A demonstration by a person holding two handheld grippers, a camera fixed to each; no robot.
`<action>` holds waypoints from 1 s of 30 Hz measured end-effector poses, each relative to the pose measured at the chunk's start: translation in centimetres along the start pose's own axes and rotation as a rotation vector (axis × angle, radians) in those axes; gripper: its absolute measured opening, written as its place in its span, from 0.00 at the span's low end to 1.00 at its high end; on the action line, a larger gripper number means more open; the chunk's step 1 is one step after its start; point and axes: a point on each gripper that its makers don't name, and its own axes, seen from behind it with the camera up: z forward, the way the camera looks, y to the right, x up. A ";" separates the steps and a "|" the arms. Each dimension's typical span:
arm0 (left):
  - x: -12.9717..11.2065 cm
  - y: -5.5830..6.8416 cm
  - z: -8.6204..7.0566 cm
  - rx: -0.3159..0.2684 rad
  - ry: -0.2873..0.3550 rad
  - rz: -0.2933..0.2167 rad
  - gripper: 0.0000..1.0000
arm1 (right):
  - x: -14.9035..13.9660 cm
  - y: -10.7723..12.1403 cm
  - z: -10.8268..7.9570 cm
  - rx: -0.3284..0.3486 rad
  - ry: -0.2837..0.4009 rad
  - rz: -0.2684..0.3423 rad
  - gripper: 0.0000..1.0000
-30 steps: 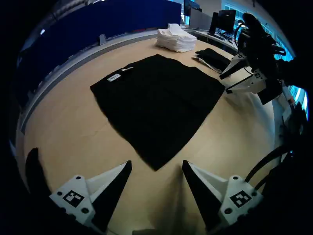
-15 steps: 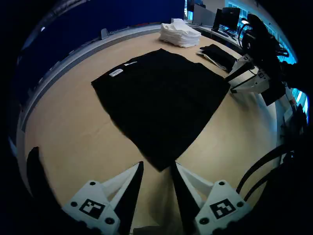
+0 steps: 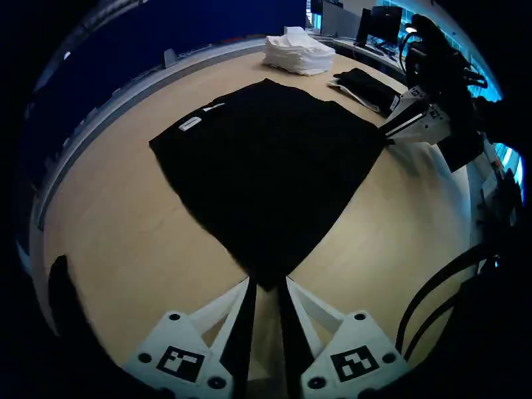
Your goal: Fold towel
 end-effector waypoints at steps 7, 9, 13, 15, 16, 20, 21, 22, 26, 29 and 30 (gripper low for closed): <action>-0.1 0.2 -0.1 -0.001 -0.013 0.008 0.19 | -0.1 0.1 0.0 0.002 -0.006 -0.009 0.27; -0.1 0.2 -0.1 0.000 -0.013 0.006 0.19 | -0.1 0.1 0.0 0.003 -0.006 -0.008 0.24; -0.1 0.3 -0.1 0.002 -0.009 0.010 0.17 | 0.0 0.2 -0.1 0.005 -0.005 -0.006 0.19; -0.1 0.3 -0.2 0.004 -0.007 0.016 0.16 | 0.0 0.1 -0.1 0.004 -0.005 -0.007 0.16; -0.1 0.3 -0.2 0.005 -0.007 0.020 0.15 | 0.0 0.1 -0.1 0.003 -0.005 -0.008 0.15; -0.1 0.1 -0.3 0.018 -0.006 0.034 0.09 | 0.1 0.0 -0.2 0.003 -0.005 -0.011 0.12; -0.1 0.1 -0.3 0.021 -0.006 0.036 0.09 | 0.2 0.0 -0.2 0.005 -0.004 -0.011 0.12; -0.1 0.1 -0.3 0.021 -0.008 0.037 0.08 | 0.2 0.1 -0.2 0.006 -0.002 -0.009 0.12; 0.0 0.3 -0.5 0.010 -0.012 0.029 0.08 | 0.4 0.2 -0.4 0.006 0.006 0.000 0.12; 0.0 0.4 -0.6 -0.005 -0.011 0.010 0.07 | 0.5 0.3 -0.6 0.004 0.010 0.008 0.11; 0.1 0.4 -0.7 -0.008 -0.010 0.004 0.07 | 0.5 0.3 -0.6 0.004 0.011 0.010 0.11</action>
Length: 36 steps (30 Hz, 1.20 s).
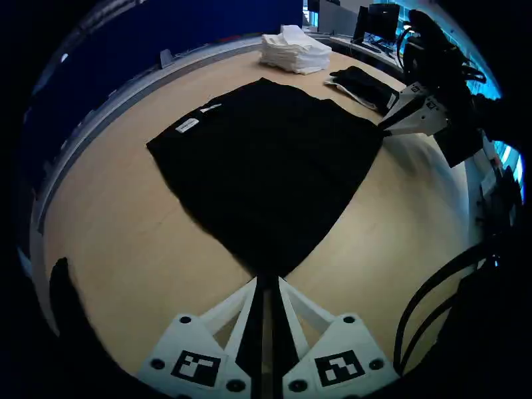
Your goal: Fold towel
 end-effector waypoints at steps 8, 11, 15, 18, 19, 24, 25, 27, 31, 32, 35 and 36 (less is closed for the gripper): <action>0.3 -0.3 -0.5 0.012 0.004 -0.011 0.05 | 0.3 -0.2 -0.5 0.001 0.008 -0.001 0.11; 0.4 -0.5 -0.5 0.021 0.009 -0.018 0.04 | 0.6 -0.2 -0.8 0.000 0.013 0.003 0.11; 0.5 -0.7 -0.8 0.034 0.013 -0.032 0.03 | 1.0 -0.1 -1.4 -0.006 0.022 0.007 0.11; 0.7 -0.8 -1.1 0.042 0.023 -0.048 0.03 | 1.6 -0.2 -1.9 -0.009 0.036 0.010 0.11; 0.8 -0.7 -1.3 0.040 0.028 -0.053 0.03 | 1.8 -0.2 -2.1 -0.009 0.041 0.011 0.11; 1.0 0.0 -1.5 0.022 0.040 -0.066 0.03 | 2.6 -0.4 -2.4 -0.005 0.055 0.016 0.11; 1.0 0.1 -1.4 0.021 0.039 -0.063 0.03 | 2.6 -0.4 -2.3 -0.005 0.054 0.015 0.11; 1.0 0.4 -1.3 0.020 0.038 -0.056 0.03 | 2.6 -0.4 -2.2 -0.004 0.052 0.012 0.11; 1.0 0.6 -0.9 0.019 0.035 -0.044 0.03 | 2.6 -0.6 -2.1 0.001 0.053 0.008 0.11; 1.0 0.6 -0.8 0.020 0.035 -0.042 0.03 | 2.6 -0.7 -2.0 0.003 0.053 0.008 0.11; 0.8 0.4 -0.6 0.027 0.022 -0.038 0.12 | 2.4 -0.8 -1.9 0.006 0.050 0.007 0.11; 0.7 0.3 -0.6 0.028 0.016 -0.037 0.18 | 2.4 -0.8 -1.9 0.007 0.049 0.007 0.11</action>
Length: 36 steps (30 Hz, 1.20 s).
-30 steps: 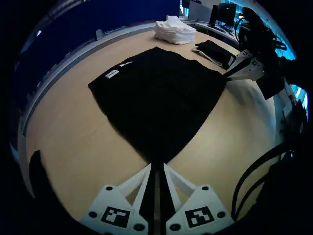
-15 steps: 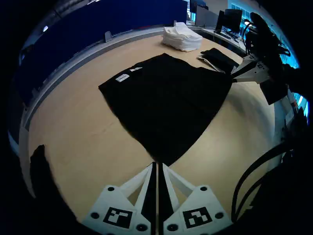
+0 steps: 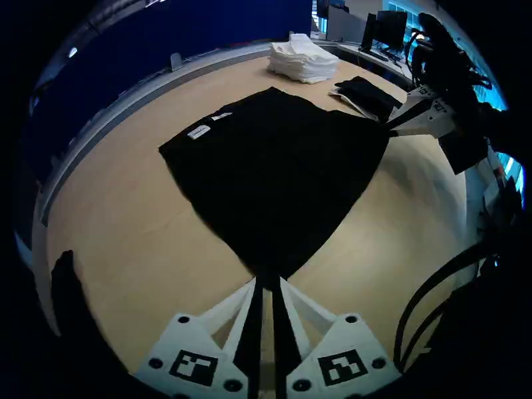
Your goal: Fold towel
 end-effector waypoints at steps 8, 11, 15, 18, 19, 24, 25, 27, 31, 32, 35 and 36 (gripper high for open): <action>-0.8 0.0 0.1 -0.006 -0.022 -0.006 0.48 | -0.4 -0.1 0.1 0.008 -0.001 0.007 0.11; -1.1 0.0 0.3 -0.005 -0.030 -0.007 0.48 | -0.5 -0.1 0.1 0.010 -0.001 0.007 0.11; -1.2 0.0 0.6 -0.009 -0.032 -0.006 0.48 | -0.5 -0.2 0.2 0.012 -0.001 0.005 0.11; -1.1 0.1 0.6 -0.019 -0.033 -0.009 0.48 | -0.5 -0.1 0.2 0.013 -0.002 0.005 0.11; -1.1 0.1 0.6 -0.020 -0.036 -0.010 0.48 | -0.5 -0.1 0.2 0.013 -0.002 0.005 0.11; -1.1 -0.2 0.7 -0.014 -0.043 -0.010 0.31 | -0.5 -0.1 0.3 0.016 0.001 0.005 0.11; -1.1 -0.2 0.8 -0.014 -0.044 -0.012 0.27 | -0.5 -0.1 0.3 0.016 0.001 0.005 0.11; -1.1 -0.3 0.8 -0.014 -0.048 -0.014 0.22 | -0.6 -0.1 0.3 0.016 0.000 0.006 0.11; -1.1 -0.3 0.8 -0.023 -0.048 -0.009 0.14 | -0.7 0.0 0.3 0.017 0.000 0.008 0.11; -1.1 -0.2 0.8 -0.024 -0.048 -0.009 0.10 | -0.7 0.0 0.3 0.018 0.001 0.008 0.11; -1.2 -0.2 0.9 -0.025 -0.049 -0.010 0.09 | -0.6 0.0 0.3 0.019 0.002 0.008 0.11; -1.2 -0.1 0.9 -0.027 -0.049 -0.010 0.08 | -0.6 0.0 0.3 0.019 0.003 0.008 0.11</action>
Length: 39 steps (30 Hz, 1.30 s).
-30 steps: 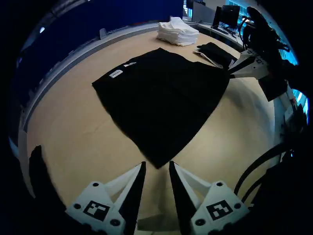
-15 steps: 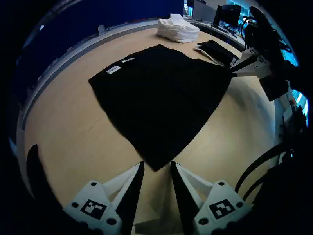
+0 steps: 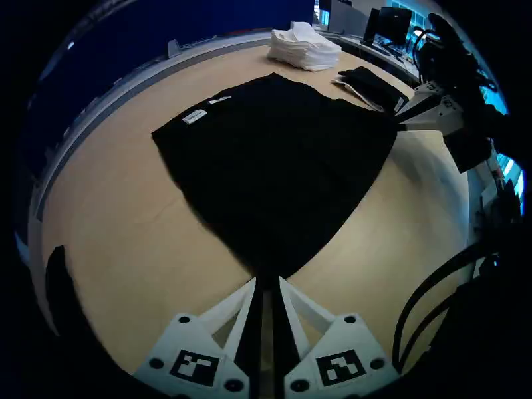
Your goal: Fold towel
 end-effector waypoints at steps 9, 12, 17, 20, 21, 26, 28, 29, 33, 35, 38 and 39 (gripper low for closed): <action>1.0 0.4 -0.9 -0.010 0.021 0.001 0.07 | 0.6 0.1 -0.1 0.000 0.009 -0.001 0.11; 1.4 0.3 -1.6 -0.011 0.034 -0.021 0.07 | 0.8 0.2 -0.3 0.000 0.013 0.000 0.11; 2.0 0.1 -2.5 -0.008 0.048 -0.039 0.07 | 1.3 0.1 -0.7 0.000 0.015 -0.005 0.11; 2.5 0.2 -3.1 -0.008 0.061 -0.047 0.07 | 1.7 0.0 -1.2 -0.001 0.018 -0.009 0.11; 2.7 0.3 -3.3 -0.008 0.065 -0.051 0.07 | 1.9 0.0 -1.5 -0.001 0.020 -0.010 0.11; 3.4 0.5 -5.0 -0.003 0.088 -0.076 0.07 | 2.8 -0.5 -2.8 -0.002 0.033 -0.014 0.11; 3.7 0.5 -5.7 -0.001 0.098 -0.089 0.07 | 3.2 -0.6 -3.4 -0.004 0.037 -0.015 0.11; 3.8 0.5 -6.0 0.000 0.103 -0.095 0.07 | 3.3 -0.7 -3.7 -0.004 0.039 -0.016 0.11; 4.3 0.4 -7.3 0.005 0.121 -0.119 0.07 | 3.9 -1.0 -4.9 -0.006 0.042 -0.017 0.11; 4.5 0.3 -7.9 0.008 0.129 -0.126 0.07 | 4.1 -1.1 -5.4 -0.006 0.044 -0.016 0.11; 4.8 0.4 -8.6 0.009 0.139 -0.137 0.07 | 4.4 -1.4 -6.0 -0.005 0.048 -0.009 0.11; 4.9 0.5 -8.8 0.010 0.141 -0.141 0.07 | 4.6 -1.4 -6.2 -0.004 0.050 -0.006 0.11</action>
